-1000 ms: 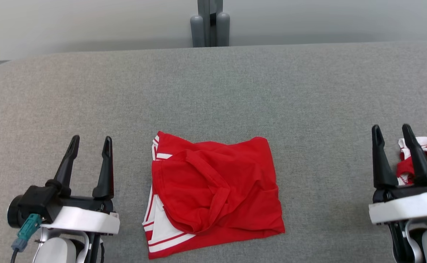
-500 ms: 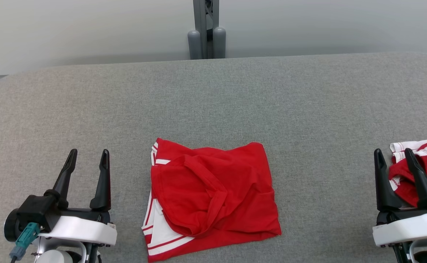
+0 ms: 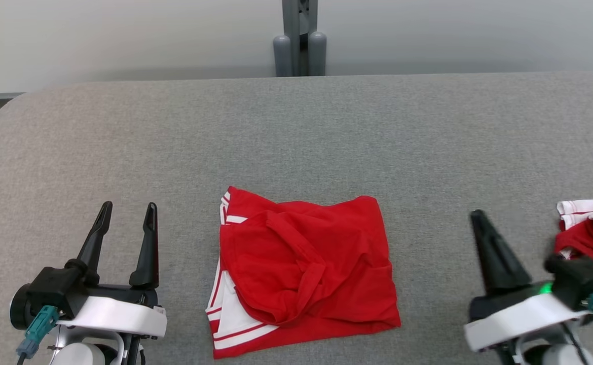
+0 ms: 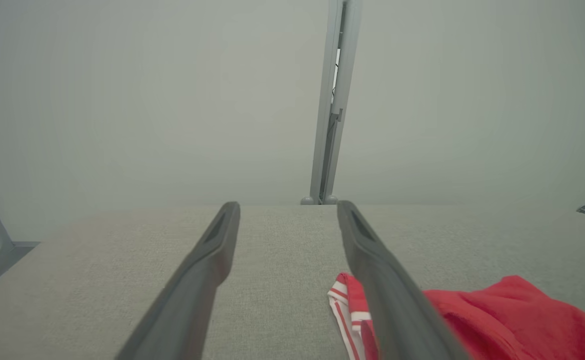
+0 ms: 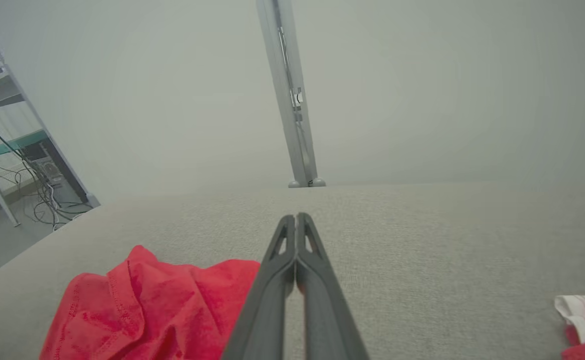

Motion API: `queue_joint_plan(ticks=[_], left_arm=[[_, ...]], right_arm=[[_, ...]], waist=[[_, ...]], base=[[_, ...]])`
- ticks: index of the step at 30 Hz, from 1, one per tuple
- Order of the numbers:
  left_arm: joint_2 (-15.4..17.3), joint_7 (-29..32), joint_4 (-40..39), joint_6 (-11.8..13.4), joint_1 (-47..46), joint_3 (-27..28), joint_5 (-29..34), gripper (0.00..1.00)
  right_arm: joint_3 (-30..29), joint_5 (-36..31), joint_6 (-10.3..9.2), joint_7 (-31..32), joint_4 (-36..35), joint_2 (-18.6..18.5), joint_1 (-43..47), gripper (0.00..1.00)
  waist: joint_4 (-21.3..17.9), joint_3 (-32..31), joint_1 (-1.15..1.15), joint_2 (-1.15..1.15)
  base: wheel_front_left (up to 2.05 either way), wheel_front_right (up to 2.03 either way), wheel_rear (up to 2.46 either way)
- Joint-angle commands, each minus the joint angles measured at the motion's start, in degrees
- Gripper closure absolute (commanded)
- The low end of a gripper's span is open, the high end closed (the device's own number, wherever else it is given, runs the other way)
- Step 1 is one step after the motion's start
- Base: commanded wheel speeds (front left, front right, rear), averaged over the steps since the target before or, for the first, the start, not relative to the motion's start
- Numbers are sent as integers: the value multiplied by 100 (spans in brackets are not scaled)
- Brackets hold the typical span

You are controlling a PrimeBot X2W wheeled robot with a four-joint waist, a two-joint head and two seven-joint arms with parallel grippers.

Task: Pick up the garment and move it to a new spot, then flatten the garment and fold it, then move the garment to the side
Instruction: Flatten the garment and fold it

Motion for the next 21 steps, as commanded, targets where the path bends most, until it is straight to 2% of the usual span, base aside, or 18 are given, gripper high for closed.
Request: queue_joint_plan(ticks=[1,7,11,16,21], left_arm=[[32,-21,-10,38,-89,-1,-25,0],[5,-68,61,29,-194,-89,-73,0],[-19,-120,138,14,-279,-159,-115,0],[-38,-171,231,-11,-383,-232,-154,0],[-47,-217,309,-7,-458,-256,-178,0]], right_arm=[[131,62,-2,20,34,-19,-94,100],[1336,480,-2,37,532,11,-499,100],[1861,798,-2,-83,1128,42,-841,100],[2257,1035,-2,-282,2076,65,-1302,100],[2337,1211,-2,-507,2905,83,-1692,100]], waist=[[63,31,0,0],[290,125,0,0],[450,198,0,0],[618,300,0,0],[749,386,0,0]], base=[[0,0,0],[0,0,0],[0,0,0],[0,0,0],[0,0,0]])
